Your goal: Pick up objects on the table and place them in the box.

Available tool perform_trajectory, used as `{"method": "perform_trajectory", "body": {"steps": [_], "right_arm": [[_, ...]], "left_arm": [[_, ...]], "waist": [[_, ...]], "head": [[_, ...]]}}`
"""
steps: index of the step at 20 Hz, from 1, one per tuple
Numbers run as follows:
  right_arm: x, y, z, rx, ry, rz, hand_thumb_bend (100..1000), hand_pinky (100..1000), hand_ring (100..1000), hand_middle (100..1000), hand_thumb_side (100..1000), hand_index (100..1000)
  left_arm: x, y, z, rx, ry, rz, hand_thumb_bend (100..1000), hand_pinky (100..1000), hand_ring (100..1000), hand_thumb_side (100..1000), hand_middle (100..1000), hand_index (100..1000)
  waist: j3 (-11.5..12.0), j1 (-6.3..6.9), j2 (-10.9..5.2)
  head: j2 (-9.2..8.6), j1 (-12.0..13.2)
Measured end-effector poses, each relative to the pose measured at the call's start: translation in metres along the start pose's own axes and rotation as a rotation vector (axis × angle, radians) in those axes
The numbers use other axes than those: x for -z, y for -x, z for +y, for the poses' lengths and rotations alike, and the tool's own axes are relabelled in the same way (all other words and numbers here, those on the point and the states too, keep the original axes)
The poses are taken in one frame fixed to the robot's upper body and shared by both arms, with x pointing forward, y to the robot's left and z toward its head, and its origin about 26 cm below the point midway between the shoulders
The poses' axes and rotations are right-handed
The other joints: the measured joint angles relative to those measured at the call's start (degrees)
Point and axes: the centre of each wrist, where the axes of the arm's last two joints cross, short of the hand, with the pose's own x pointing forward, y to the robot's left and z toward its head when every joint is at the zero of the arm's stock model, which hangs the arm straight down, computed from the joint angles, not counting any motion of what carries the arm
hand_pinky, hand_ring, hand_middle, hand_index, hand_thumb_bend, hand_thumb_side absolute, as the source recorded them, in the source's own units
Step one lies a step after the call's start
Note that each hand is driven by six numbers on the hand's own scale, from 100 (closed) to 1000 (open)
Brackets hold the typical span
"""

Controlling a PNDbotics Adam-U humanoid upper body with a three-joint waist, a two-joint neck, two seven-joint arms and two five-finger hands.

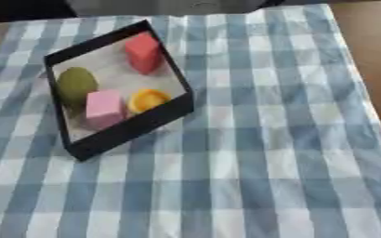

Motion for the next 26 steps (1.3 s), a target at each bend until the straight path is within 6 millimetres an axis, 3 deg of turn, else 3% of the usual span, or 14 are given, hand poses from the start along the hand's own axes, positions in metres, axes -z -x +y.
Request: {"method": "perform_trajectory", "body": {"steps": [9,14,20,24,26], "right_arm": [[0.004,-0.006,0.003,0.013,-0.009,-0.02,402,841,716,740,437,821],[0.005,-0.009,0.004,0.023,-0.011,-0.025,401,841,716,740,437,820],[0.006,-0.01,0.006,0.026,-0.017,-0.029,400,840,716,739,439,820],[0.006,-0.01,0.006,0.026,-0.017,-0.029,400,840,715,739,439,820],[0.006,-0.01,0.006,0.026,-0.017,-0.028,400,840,715,739,439,820]], "left_arm": [[0.04,0.004,-0.045,-0.07,0.124,0.007,100,753,692,100,571,626],[0.053,0.008,-0.066,-0.044,0.215,0.013,100,784,734,100,610,671],[0.06,0.014,-0.083,-0.013,0.306,0.023,166,805,768,105,658,715],[0.063,0.016,-0.089,0.013,0.336,0.043,214,834,802,159,711,760],[0.063,0.018,-0.092,0.021,0.353,0.054,298,858,844,275,771,826]], "waist": [[-1.5,0.0,0.07],[-1.6,0.0,0.07],[-1.8,0.0,0.07],[-1.8,0.0,0.08],[-1.8,0.0,0.08]], "head": [[0.0,-2.0],[0.0,-2.0],[0.0,-2.0],[0.0,-1.9],[0.0,-1.9]]}}
